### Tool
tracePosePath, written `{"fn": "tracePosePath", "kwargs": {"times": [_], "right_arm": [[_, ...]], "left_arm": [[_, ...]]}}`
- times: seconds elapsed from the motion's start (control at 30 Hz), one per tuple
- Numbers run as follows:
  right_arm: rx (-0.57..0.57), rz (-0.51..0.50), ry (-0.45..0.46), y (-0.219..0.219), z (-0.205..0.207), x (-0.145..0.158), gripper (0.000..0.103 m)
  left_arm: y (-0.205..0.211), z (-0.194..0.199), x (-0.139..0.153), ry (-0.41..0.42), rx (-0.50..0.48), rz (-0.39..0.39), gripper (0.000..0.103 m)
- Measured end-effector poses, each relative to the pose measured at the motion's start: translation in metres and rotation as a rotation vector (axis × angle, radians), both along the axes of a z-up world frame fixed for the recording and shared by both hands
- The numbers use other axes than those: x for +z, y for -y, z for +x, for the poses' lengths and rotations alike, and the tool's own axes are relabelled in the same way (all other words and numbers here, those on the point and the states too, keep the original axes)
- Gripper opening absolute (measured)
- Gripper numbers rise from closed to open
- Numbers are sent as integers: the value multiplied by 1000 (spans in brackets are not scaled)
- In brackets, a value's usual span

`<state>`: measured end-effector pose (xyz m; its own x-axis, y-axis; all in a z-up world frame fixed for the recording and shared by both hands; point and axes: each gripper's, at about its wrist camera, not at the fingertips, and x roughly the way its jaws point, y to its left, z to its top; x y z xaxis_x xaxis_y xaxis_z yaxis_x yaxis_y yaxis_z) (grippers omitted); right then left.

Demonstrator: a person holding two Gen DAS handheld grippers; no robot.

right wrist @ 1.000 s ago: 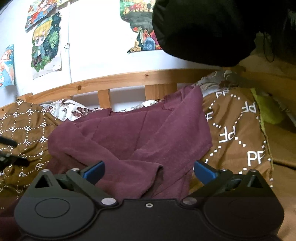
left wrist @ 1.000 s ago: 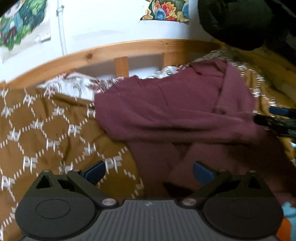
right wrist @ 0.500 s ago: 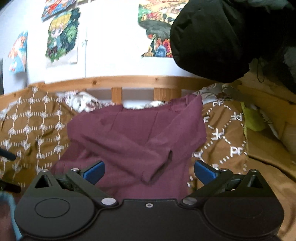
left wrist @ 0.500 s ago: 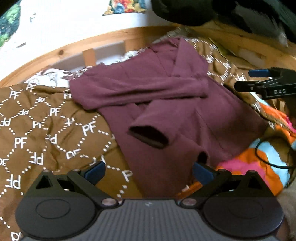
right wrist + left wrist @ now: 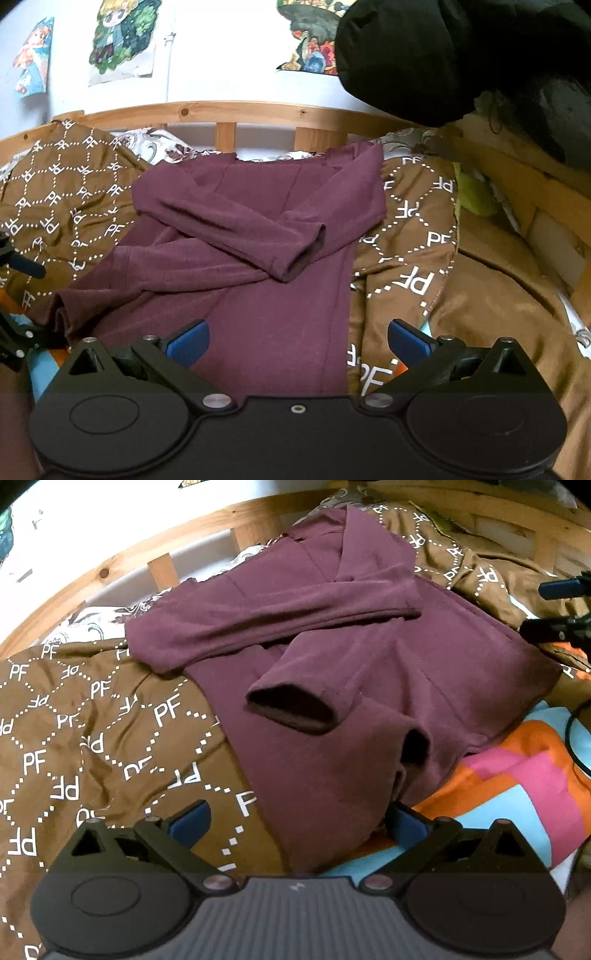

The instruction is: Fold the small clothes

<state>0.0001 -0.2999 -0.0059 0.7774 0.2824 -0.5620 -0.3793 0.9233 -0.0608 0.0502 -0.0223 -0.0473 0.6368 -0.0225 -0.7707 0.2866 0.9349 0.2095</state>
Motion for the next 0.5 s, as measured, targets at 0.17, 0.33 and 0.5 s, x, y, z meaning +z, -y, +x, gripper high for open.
{"fn": "tracePosePath", "kwargs": {"times": [0.17,0.33,0.5], "right_arm": [[28,-34,-16,-7,2,-5,102],[42,-46,-19,-11,3,-7,102],[48,-54,-24,-12,3,-8,102]], "left_arm": [[-2,-1,0,21,4,44,98],[1,1,-2,40,13,48,97],[10,7,-7,63,24,77,96]]}}
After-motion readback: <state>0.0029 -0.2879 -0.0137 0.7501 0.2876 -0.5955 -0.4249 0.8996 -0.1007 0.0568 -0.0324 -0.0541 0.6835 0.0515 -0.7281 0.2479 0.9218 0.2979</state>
